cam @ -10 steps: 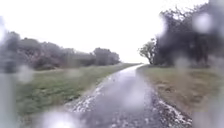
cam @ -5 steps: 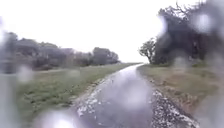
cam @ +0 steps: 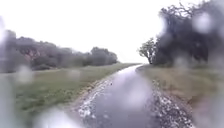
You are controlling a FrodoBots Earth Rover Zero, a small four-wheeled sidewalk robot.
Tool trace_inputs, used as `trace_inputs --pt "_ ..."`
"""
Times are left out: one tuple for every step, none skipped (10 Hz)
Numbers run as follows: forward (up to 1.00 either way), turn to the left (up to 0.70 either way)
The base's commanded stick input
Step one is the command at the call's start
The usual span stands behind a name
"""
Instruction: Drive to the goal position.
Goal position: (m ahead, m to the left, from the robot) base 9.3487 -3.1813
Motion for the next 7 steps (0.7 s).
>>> trace_inputs --pt "0.85 -0.3" --pt "0.85 -0.11" --pt "0.85 0.0" --pt "0.85 0.0" --pt "0.85 -0.13" --pt "0.85 -0.29" --pt "0.85 -0.33"
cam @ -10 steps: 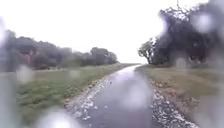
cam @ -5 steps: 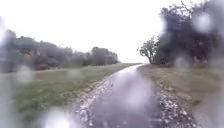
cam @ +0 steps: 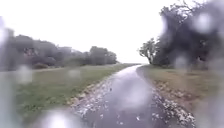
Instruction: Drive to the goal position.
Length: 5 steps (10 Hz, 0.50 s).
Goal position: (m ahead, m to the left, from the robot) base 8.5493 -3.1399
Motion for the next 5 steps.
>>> trace_inputs --pt "0.85 -0.34" --pt "0.85 -0.34" --pt "0.85 -0.24" --pt "0.85 0.0" --pt "0.85 0.0"
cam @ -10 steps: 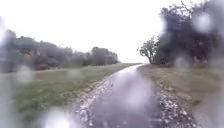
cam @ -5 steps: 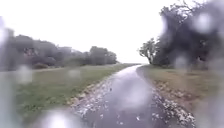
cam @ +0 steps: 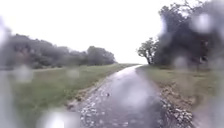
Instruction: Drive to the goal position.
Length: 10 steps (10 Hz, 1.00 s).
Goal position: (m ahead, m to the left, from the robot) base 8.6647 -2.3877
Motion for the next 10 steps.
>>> trace_inputs --pt "0.85 0.0" --pt "0.85 0.0" --pt "0.85 0.0" --pt "0.85 -0.02" --pt "0.85 -0.1" --pt "0.85 -0.29" --pt "0.85 -0.17" --pt "0.85 0.0" --pt "0.85 0.0" --pt "0.85 0.0"
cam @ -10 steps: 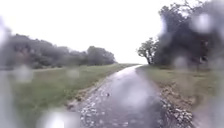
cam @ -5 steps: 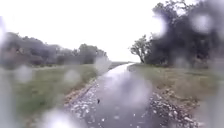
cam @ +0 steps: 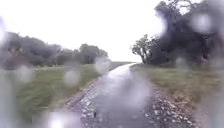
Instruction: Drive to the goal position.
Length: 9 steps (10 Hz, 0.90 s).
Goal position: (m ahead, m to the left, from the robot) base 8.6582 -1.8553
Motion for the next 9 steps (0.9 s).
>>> trace_inputs --pt "0.85 0.0" --pt "0.85 0.0" --pt "0.85 0.0" --pt "0.85 0.0" --pt "0.85 0.0" --pt "0.85 0.0" --pt "0.85 0.0" --pt "0.85 0.0" --pt "0.85 0.0"
